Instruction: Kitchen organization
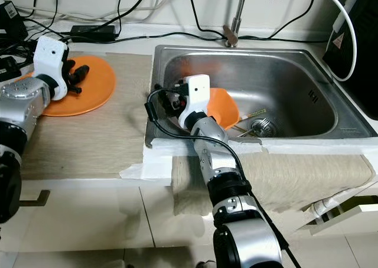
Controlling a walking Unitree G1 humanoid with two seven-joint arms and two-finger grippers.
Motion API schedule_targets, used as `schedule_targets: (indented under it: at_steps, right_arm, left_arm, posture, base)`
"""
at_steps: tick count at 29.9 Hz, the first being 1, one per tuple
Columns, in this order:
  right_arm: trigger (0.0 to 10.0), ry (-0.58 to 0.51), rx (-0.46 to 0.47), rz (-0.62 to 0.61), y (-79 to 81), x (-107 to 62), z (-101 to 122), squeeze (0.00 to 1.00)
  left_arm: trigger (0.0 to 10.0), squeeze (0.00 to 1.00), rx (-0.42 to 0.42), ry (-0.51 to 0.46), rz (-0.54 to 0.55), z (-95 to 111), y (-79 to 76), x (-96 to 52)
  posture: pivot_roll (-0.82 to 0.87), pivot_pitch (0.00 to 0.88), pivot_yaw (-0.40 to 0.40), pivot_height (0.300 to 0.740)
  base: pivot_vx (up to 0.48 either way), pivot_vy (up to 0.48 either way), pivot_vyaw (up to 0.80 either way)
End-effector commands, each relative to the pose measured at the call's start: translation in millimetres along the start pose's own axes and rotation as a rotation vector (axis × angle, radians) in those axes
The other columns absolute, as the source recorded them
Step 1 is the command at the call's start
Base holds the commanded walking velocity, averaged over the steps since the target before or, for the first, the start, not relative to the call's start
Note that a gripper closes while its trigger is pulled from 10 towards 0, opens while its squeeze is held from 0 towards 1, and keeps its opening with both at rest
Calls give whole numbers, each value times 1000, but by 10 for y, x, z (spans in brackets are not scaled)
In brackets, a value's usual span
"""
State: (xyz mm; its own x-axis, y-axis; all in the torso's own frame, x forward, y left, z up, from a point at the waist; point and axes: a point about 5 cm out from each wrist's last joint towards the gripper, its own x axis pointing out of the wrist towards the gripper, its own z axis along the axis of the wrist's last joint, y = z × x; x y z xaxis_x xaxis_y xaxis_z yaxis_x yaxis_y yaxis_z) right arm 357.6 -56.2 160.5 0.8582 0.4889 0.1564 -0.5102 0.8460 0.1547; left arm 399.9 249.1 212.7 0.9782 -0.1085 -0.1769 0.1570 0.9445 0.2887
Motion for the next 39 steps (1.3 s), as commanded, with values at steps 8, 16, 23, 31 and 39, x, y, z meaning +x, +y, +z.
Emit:
schedule_targets:
  at_steps: [8,16,23,31,39]
  right_arm:
    - [10000,17,23,-28,-11,-68,-13,0]
    - [10000,28,33,-31,13,-84,-14,0]
    - [10000,40,42,-33,15,-91,-16,0]
    - [10000,50,49,-43,-12,-100,-9,0]
    - [10000,58,51,-48,-22,-110,-23,0]
  left_arm:
    - [10000,0,78,101,-8,-73,-19,19]
    - [10000,0,91,142,-104,-146,-215,66]
    - [10000,0,66,140,-188,-100,-352,104]
    - [10000,0,8,93,-326,12,-562,134]
    - [10000,0,-80,14,-475,184,-866,106]
  posture:
    - [36,0,16,740]
    - [36,0,22,740]
    - [41,0,23,740]
    - [45,0,26,740]
    - [59,0,23,740]
  base:
    - [0,0,0]
    - [0,0,0]
    - [0,0,0]
    - [0,0,0]
    - [0,0,0]
